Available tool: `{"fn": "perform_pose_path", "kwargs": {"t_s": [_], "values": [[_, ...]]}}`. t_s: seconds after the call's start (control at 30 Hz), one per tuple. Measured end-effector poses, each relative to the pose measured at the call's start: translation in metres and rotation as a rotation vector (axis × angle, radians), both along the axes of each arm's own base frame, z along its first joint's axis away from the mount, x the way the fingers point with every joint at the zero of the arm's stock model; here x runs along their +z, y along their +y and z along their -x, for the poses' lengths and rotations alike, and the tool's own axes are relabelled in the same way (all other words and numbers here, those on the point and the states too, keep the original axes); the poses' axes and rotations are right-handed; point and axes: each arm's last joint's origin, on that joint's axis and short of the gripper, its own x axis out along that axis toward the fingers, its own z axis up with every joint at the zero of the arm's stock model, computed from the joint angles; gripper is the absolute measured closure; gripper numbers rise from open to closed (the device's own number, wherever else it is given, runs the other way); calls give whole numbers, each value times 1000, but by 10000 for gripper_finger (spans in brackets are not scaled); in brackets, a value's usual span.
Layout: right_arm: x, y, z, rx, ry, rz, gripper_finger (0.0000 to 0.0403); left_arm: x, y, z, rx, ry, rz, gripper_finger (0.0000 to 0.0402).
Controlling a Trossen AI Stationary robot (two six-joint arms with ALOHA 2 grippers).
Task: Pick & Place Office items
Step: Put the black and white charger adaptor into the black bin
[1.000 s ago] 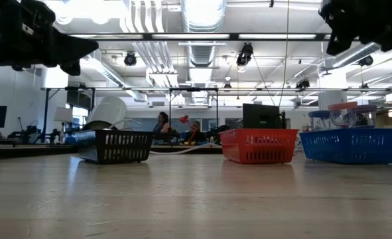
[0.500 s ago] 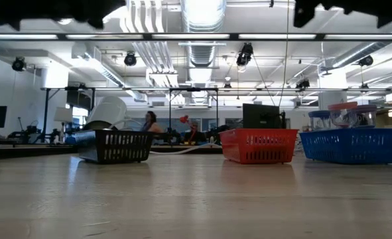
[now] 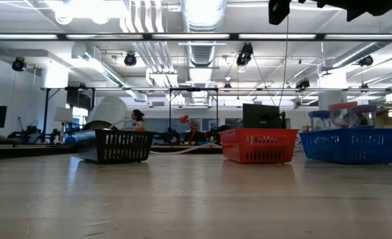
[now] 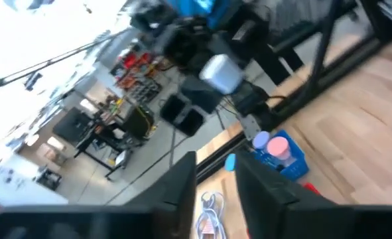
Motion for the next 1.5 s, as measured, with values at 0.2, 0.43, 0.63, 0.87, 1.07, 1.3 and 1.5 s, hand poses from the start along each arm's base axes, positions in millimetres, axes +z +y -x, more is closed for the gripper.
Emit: {"fn": "perform_pose_path", "kwargs": {"t_s": [0.2,0.43,0.63,0.87,1.07,1.3,1.5], "values": [[4,-4,1,-3,-32,-63,273,6,-18,-40,-20,62,-183,207],[5,-5,1,-2,-29,-101,273,-10,-44,-83,86,84,-547,107],[5,-5,1,-2,-26,-102,273,-17,-57,-110,167,-12,-680,74],[5,-7,1,-20,-31,-103,273,-15,-59,-125,173,-5,-669,74],[5,-7,1,-19,-23,-125,273,-11,-56,-129,173,-19,-666,83],[7,-9,-10,-18,-2,-132,273,-13,-46,-130,180,6,-666,82],[7,-9,-25,15,27,-128,273,-15,-45,-130,202,36,-672,94]]}}
